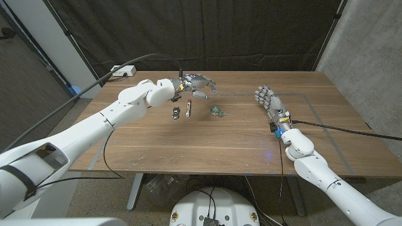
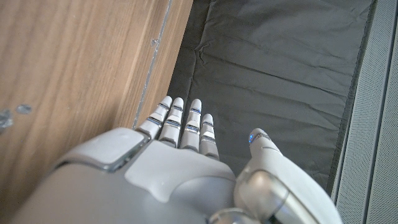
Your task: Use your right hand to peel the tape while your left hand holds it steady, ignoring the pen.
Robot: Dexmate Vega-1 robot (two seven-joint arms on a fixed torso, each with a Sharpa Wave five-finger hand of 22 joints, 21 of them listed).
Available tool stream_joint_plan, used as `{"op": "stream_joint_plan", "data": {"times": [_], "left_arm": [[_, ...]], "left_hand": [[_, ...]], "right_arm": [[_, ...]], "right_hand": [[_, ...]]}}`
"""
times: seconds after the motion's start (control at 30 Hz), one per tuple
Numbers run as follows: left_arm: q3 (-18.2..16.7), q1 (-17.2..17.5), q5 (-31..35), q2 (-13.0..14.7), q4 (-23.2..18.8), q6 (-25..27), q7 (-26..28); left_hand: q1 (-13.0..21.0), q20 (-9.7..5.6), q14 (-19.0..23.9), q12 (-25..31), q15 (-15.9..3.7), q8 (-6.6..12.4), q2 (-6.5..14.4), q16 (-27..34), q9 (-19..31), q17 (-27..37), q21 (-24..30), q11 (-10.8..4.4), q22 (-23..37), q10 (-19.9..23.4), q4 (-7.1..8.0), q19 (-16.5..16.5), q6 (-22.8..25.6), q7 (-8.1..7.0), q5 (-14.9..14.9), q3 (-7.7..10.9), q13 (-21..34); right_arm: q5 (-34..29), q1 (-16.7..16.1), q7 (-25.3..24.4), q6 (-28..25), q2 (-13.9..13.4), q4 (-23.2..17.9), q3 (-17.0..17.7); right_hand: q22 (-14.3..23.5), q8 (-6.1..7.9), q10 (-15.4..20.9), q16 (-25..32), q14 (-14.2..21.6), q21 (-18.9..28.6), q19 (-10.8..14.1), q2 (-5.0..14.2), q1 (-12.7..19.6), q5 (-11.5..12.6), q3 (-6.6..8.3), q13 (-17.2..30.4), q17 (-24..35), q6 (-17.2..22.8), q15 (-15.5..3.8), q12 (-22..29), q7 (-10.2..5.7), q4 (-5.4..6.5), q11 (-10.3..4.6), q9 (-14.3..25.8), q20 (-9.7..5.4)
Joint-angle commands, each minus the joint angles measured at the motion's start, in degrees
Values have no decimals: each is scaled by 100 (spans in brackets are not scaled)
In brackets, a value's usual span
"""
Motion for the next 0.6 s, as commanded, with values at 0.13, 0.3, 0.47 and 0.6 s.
{"op": "stream_joint_plan", "data": {"times": [0.13,0.3,0.47,0.6], "left_arm": [[171,133,1654,-20,-354,208,130],[259,160,2143,-66,-355,233,215],[305,126,2224,-162,-238,130,178],[369,70,2271,-249,-109,51,122]], "left_hand": [[288,1,-159,-41,34,6,-313,-23,55,27,-71,-1,28,-206,94,24,347,-56,70,-260,26],[620,-30,-169,-22,28,44,-168,11,79,45,-71,-43,37,-227,106,103,555,-183,138,-255,28],[686,-49,-196,-25,14,19,-184,15,88,50,-84,-48,39,-264,141,111,551,-374,143,-337,30],[659,-49,-221,-24,18,-2,-226,15,93,57,-100,-42,40,-283,179,94,532,-366,142,-414,31]], "right_arm": [[31,8,69,16,7,56,-12],[37,9,70,-5,0,48,-13],[39,5,73,-10,-2,47,-16],[43,0,62,-22,5,48,-20]], "right_hand": [[25,33,126,41,99,-26,5,26,-25,4,1,9,18,61,-2,52,-3,-4,23,20,3],[26,33,147,46,128,-29,12,26,-42,3,-3,10,21,74,-4,55,11,2,15,21,1],[27,37,173,42,137,-34,11,25,-55,2,-5,11,22,97,-20,59,18,5,16,21,0],[28,35,186,40,144,-34,20,25,-63,2,-6,12,22,104,-22,61,25,7,11,21,1]]}}
